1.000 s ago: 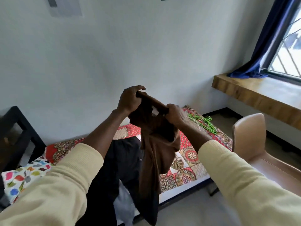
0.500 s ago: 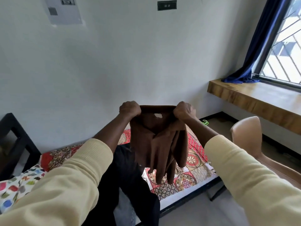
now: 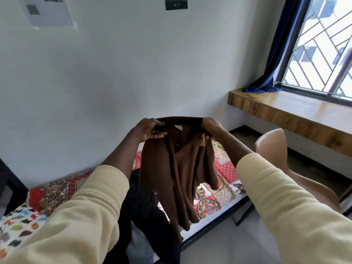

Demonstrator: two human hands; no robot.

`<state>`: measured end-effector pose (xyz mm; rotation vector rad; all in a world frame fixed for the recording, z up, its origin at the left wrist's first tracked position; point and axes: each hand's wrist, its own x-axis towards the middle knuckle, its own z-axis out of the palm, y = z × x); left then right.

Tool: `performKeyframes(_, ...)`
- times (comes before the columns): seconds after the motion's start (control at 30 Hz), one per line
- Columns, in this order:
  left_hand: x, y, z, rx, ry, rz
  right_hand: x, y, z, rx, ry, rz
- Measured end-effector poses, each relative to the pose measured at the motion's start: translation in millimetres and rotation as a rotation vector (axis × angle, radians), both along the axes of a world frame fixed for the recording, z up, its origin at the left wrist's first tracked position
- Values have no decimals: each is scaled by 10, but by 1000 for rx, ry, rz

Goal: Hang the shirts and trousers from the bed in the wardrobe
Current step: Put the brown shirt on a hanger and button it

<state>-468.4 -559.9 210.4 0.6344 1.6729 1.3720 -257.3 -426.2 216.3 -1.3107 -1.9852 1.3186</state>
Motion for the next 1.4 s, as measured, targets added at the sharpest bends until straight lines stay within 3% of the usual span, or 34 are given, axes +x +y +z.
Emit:
performKeyframes(0.07, -93, -31, 23, -22, 28, -160, 70, 95, -2, -33, 2, 81)
performKeyframes(0.17, -167, -14, 25, -130, 192, -190, 179, 249, 2, -129, -18, 286)
performKeyframes(0.3, -120, 54, 4, -317, 607, -183, 294, 320, -73, 403, -382, 181)
performKeyframes(0.43, 21, 138, -82, -339, 972, -32, 338, 327, -249, 693, -349, -88)
performKeyframes(0.5, -1, 180, -211, -242, 899, 38, 349, 384, -318, 659, -267, -73)
performKeyframes(0.63, 45, 179, -441, 20, 524, 67, 445, 442, -397, 316, 116, -48)
performKeyframes(0.7, 137, 165, -467, 46, 555, 51, 559, 438, -415, 246, 135, 33)
performKeyframes(0.77, 200, 134, -440, -4, 622, -94, 691, 533, -408, 6, 141, 222)
performKeyframes(0.83, 194, 126, -426, -107, 629, -259, 818, 712, -401, -172, -77, 410)
performKeyframes(0.9, 188, 159, -479, -216, 757, -226, 856, 796, -462, 41, -421, 359)
performKeyframes(0.97, 231, 234, -576, -240, 956, -69, 845, 877, -605, 380, -447, 173)
performKeyframes(1.03, 305, 319, -698, -225, 994, 16, 834, 877, -709, 479, -369, 36)
performKeyframes(1.23, 281, 580, -1029, -383, 766, -63, 930, 1220, -1105, 243, -202, 120)
performKeyframes(1.3, 240, 648, -1177, -485, 656, -206, 993, 1417, -1255, 151, -319, 183)
performKeyframes(1.4, 232, 658, -1306, -667, 342, -472, 1069, 1663, -1397, -113, -659, 389)
